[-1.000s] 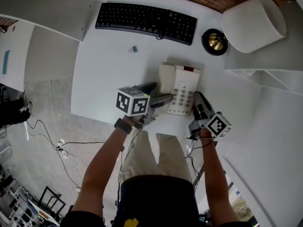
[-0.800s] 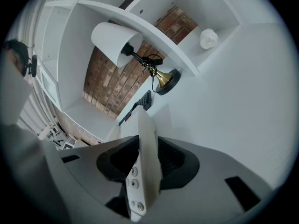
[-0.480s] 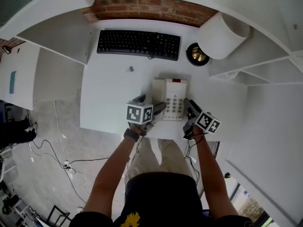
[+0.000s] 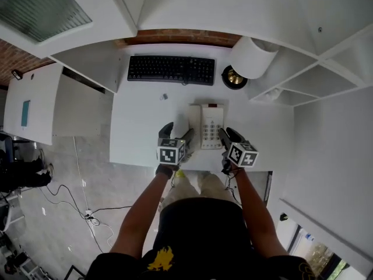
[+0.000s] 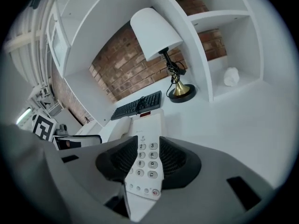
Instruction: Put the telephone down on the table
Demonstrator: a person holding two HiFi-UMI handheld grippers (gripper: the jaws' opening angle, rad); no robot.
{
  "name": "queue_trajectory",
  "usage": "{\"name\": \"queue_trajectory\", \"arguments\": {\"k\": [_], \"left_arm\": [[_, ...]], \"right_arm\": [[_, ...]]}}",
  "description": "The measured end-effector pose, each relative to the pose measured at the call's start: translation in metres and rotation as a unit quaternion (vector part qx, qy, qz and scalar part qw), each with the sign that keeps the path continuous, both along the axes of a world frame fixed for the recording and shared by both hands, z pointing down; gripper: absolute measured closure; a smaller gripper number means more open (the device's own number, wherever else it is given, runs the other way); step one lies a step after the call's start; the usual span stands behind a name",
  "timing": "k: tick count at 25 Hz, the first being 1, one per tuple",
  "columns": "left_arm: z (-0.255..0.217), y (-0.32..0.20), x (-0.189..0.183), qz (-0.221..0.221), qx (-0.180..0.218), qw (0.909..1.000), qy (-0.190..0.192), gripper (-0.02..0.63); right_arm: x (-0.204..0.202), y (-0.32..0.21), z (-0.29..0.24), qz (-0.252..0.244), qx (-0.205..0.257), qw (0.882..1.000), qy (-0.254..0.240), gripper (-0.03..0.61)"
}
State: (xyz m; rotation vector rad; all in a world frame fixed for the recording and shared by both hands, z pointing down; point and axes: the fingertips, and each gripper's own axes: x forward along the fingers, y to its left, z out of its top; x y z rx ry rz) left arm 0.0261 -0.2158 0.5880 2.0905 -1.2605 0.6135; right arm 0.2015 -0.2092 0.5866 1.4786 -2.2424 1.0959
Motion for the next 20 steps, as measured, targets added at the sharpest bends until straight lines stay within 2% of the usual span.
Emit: {"name": "queue_trajectory", "arguments": {"k": [3,5,6,9,20], "left_arm": [[-0.008,0.013,-0.007,0.005,0.011,0.9999,-0.01,0.359],[-0.008,0.02,-0.008,0.008,0.008,0.9999,-0.003,0.374],[-0.009,0.023,-0.008,0.006,0.006,1.0,0.0,0.407],[-0.015,0.028,-0.011,0.004,0.005,1.0,0.005,0.594],[-0.052,0.024,0.004,0.036,0.049,0.9981,0.01,0.597]], "right_arm": [[-0.002,0.007,-0.009,0.0,0.005,1.0,0.018,0.462],[-0.001,0.008,-0.016,0.003,0.011,0.999,0.033,0.502],[-0.001,0.008,-0.02,0.005,0.015,0.999,0.04,0.522],[-0.007,0.008,-0.036,0.009,0.027,0.998,0.048,0.576],[-0.032,0.002,-0.071,-0.034,0.065,0.995,0.063,0.58]]}}
